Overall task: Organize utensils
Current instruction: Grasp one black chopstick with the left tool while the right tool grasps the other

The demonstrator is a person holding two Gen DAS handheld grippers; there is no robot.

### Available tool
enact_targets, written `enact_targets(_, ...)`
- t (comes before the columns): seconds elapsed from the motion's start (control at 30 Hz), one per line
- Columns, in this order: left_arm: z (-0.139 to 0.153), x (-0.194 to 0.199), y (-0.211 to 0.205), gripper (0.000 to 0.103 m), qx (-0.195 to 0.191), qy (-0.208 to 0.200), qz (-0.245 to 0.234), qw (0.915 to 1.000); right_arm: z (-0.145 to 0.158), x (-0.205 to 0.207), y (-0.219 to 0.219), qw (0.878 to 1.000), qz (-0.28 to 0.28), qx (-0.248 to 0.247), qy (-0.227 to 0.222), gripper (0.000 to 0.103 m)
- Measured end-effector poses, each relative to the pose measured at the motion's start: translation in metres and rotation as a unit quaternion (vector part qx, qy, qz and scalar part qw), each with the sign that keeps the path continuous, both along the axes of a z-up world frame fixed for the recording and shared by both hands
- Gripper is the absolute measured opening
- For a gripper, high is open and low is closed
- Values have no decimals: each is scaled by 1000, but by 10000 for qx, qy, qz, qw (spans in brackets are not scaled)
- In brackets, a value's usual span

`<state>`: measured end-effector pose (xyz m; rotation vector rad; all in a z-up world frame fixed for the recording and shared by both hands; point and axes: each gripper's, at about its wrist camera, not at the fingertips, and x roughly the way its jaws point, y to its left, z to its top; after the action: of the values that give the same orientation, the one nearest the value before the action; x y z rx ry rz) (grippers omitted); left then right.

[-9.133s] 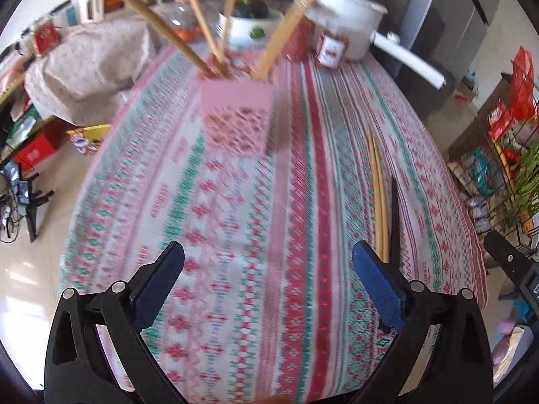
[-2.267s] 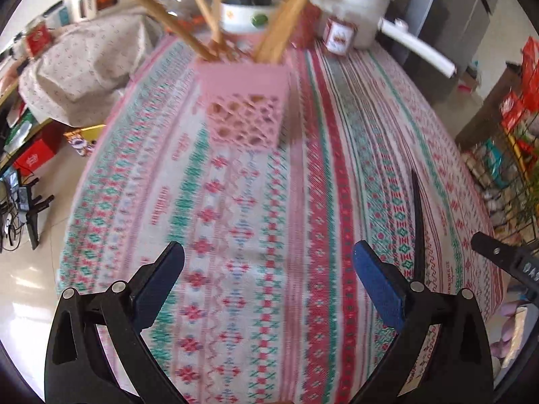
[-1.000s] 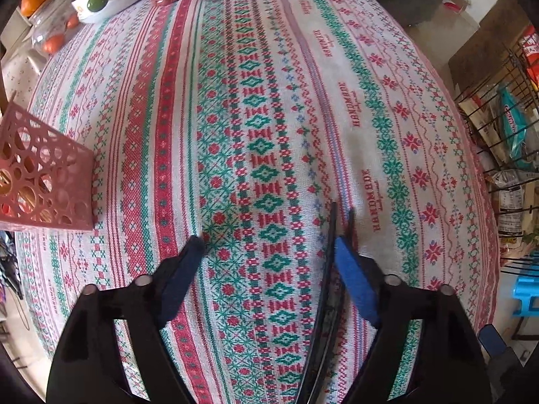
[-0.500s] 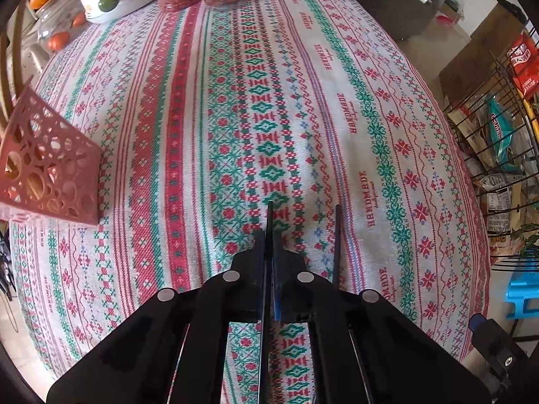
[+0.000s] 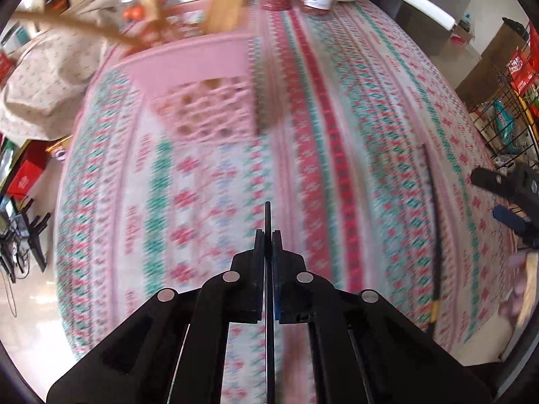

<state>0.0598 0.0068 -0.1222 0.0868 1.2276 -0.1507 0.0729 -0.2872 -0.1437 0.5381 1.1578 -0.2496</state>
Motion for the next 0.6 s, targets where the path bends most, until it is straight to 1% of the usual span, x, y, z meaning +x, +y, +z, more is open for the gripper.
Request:
enact_targets(0.07, 3, -7, 19, 3, 20, -53, 112, 9999, -5, 9, 10, 9998, -53, 189, 45, 96)
enact_targets(0.13, 8, -10, 30, 3, -123, -95, 206, 9997, -7, 16, 22, 9998, -75, 148, 64, 96)
enact_targets(0.23, 14, -11, 38, 3, -291, -198, 215, 9991, -13, 25, 50, 9996, 52, -220, 189, 97)
enact_targets(0.27, 16, -12, 41, 3, -317, -221, 217, 9990, -14, 27, 60, 9984, 66, -510, 232, 97)
enact_targets(0.33, 17, -13, 46, 3, -370, -214, 207, 9989, -18, 32, 75, 9956, 115, -891, 281, 97)
enact_targets(0.37, 17, -13, 48, 3, -389, -211, 217, 9988, -22, 35, 86, 9911, 155, -1267, 383, 98)
enact_targets(0.4, 18, -13, 52, 4, -403, -219, 235, 9987, -23, 36, 90, 9889, 202, -1429, 351, 97)
enact_targets(0.43, 19, -14, 54, 4, -402, -234, 251, 9986, -23, 37, 94, 9881, 264, -1487, 274, 97)
enact_targets(0.53, 21, -16, 61, 4, -431, -276, 314, 9982, -25, 40, 93, 9904, 196, -1320, 370, 97)
enact_targets(0.6, 22, -16, 65, 4, -464, -268, 367, 9979, -24, 42, 94, 9905, 173, -1318, 347, 91)
